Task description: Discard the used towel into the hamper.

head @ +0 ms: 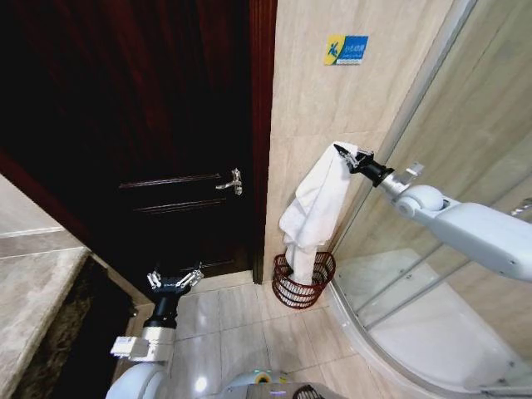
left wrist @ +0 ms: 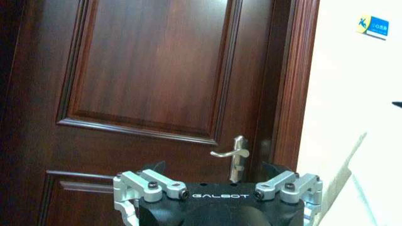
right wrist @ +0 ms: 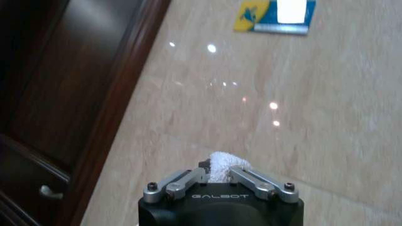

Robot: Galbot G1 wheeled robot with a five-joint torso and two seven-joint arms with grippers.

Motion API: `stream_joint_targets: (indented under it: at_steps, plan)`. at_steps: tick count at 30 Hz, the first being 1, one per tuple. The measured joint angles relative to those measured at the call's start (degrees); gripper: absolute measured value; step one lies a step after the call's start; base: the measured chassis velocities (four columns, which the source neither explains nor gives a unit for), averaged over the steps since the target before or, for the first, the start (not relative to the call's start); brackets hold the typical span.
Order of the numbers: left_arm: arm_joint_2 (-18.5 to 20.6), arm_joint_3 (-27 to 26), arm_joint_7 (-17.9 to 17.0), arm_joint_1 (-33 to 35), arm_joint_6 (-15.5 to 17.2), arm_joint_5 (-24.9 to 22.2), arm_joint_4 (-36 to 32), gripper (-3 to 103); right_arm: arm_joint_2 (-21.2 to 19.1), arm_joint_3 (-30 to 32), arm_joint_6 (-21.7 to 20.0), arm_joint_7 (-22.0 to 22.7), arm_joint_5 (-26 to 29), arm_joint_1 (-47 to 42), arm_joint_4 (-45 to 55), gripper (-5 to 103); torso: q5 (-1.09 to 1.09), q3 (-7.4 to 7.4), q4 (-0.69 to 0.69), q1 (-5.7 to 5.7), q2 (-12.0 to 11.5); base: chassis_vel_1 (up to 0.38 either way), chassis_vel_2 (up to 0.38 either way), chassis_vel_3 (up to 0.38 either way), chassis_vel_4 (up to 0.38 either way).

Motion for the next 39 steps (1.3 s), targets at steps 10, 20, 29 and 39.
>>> stream_joint_targets:
  at_steps: [10, 20, 29, 39]
  plan:
    - [0.00, 0.00, 0.00, 0.00, 0.00, 0.00, 0.00, 100, 2.69, -4.26, 0.78, 1.90, 0.60, 0.23, 2.43, 2, -0.03, 0.00, -0.02, 0.00, 0.01, 0.000, 0.000, 0.000, 0.000]
    - [0.00, 0.00, 0.00, 0.00, 0.00, 0.00, 0.00, 100, 0.28, -8.02, 2.18, 0.00, 1.23, 0.35, -2.67, 2, -0.02, 0.00, 0.00, 0.00, 0.01, 0.000, 0.000, 0.000, 0.000]
    - [0.00, 0.00, 0.00, 0.00, 0.00, 0.00, 0.00, 100, 0.15, -13.54, 0.95, 0.50, 2.63, 0.45, -3.60, 2, -0.03, 0.00, 0.00, 0.00, 0.01, 0.000, 0.000, 0.000, 0.000]
    - [0.00, 0.00, 0.00, 0.00, 0.00, 0.00, 0.00, 100, 0.92, -18.63, 0.03, 2.41, -0.28, 0.47, -1.84, 2, -0.03, -0.01, -0.02, 0.00, 0.01, 0.000, 0.000, 0.000, 0.000]
